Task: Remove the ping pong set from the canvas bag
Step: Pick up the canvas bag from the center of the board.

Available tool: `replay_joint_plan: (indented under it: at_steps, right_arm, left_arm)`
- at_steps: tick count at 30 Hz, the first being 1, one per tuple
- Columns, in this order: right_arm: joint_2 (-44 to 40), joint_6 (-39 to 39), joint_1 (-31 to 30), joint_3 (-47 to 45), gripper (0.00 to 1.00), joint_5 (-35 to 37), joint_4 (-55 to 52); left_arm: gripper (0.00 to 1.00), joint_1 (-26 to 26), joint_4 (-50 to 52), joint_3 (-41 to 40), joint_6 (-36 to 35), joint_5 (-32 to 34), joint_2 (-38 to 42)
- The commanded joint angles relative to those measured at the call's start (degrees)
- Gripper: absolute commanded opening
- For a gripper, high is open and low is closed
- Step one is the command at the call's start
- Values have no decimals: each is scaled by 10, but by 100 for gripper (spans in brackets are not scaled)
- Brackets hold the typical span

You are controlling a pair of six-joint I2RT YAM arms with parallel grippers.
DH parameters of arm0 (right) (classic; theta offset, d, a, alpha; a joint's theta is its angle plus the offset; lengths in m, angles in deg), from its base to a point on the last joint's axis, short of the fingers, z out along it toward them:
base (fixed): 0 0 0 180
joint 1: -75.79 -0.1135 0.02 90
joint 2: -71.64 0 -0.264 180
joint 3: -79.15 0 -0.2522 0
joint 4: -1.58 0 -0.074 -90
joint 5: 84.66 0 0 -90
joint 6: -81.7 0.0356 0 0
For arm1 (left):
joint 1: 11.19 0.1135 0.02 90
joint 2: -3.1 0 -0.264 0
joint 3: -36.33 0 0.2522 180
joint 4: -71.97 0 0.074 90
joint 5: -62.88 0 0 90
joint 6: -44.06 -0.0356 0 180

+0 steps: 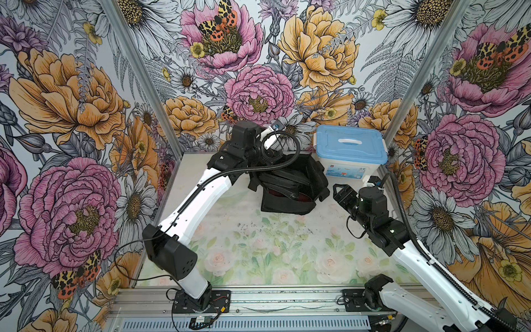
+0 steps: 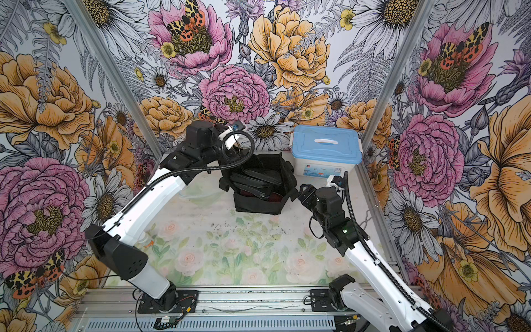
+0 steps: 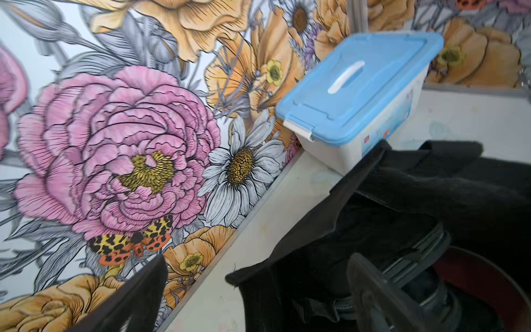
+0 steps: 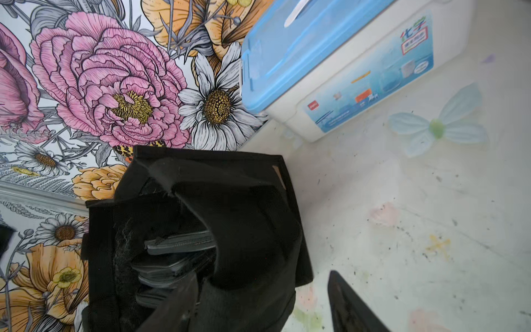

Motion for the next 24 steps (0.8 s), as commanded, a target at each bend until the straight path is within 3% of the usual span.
replay_joint_plan:
  at_steps: [1,9,13,15,17,18,19,24]
  right_arm:
    - [-13,1,-7,-2,70,-28,-9]
    - [-25,-6,-9,-16,69,-41,-12]
    - [-22,-13,-9,-10,69,-40,-12]
    - [-19,-14,-10,-8,68,-40,-12]
    - [-16,-18,-11,-2,68,-41,-11]
    - [-13,-22,-10,0,68,-41,-12]
    - [-11,-27,-10,4,68,-41,-12]
    - [4,-45,-12,18,68,-38,-12]
  left_arm:
    - [95,-1,74,40,-65,-45,-42]
    - [89,-5,95,116,-105,-49,-151]
    - [78,-7,96,158,-126,-24,-202]
    - [65,-7,97,182,-133,-6,-227]
    - [43,-11,109,211,-139,5,-250]
    - [27,-13,117,223,-140,8,-256]
    - [2,-16,117,228,-134,20,-259]
    - [0,-14,118,243,-96,37,-250]
